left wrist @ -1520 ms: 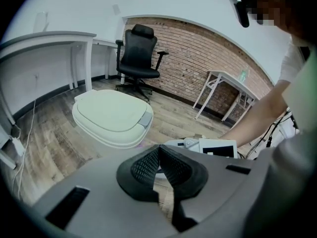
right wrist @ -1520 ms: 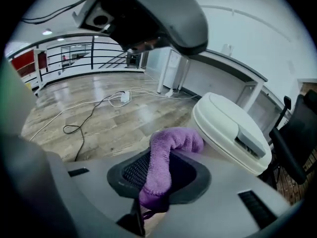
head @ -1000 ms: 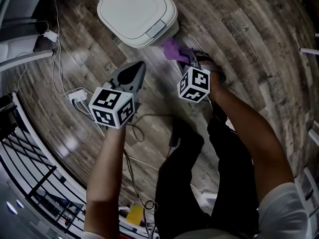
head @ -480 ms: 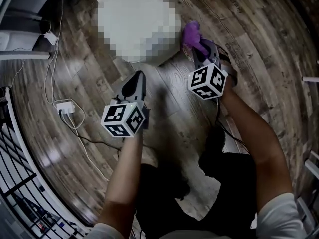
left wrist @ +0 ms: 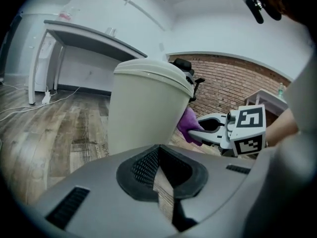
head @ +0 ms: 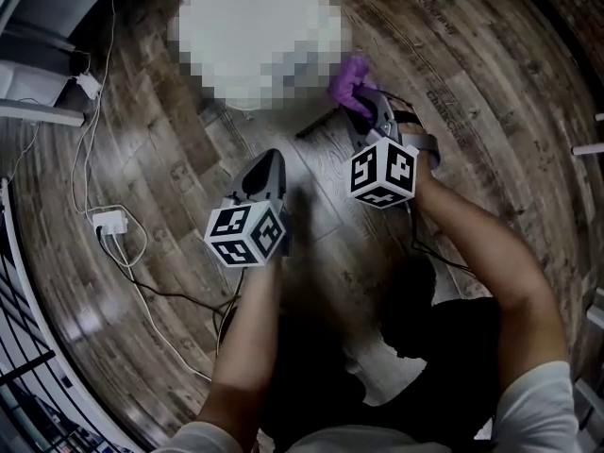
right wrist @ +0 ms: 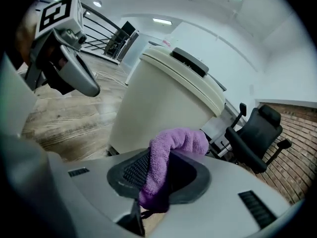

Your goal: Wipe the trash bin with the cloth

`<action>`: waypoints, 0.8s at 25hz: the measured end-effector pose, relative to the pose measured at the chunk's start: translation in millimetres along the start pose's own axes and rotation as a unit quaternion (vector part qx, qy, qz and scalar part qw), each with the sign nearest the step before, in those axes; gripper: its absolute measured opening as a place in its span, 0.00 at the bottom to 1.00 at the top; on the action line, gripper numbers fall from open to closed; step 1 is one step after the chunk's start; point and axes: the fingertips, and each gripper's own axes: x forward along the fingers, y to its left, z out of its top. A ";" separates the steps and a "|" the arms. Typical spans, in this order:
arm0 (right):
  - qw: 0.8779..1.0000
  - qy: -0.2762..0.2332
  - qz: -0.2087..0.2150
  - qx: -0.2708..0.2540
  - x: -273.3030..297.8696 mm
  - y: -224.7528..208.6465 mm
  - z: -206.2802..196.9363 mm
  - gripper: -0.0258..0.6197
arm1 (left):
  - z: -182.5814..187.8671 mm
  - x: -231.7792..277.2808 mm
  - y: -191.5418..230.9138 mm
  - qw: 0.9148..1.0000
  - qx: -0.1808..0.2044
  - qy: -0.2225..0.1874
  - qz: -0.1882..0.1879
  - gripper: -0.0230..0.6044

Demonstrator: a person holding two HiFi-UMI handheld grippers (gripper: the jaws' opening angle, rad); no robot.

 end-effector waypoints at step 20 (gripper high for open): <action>0.981 -0.070 0.141 -0.117 -11.3 126.6 73.3 0.19 | 3.5 -26.4 30.7 1.000 -0.006 -0.007 -0.018 0.04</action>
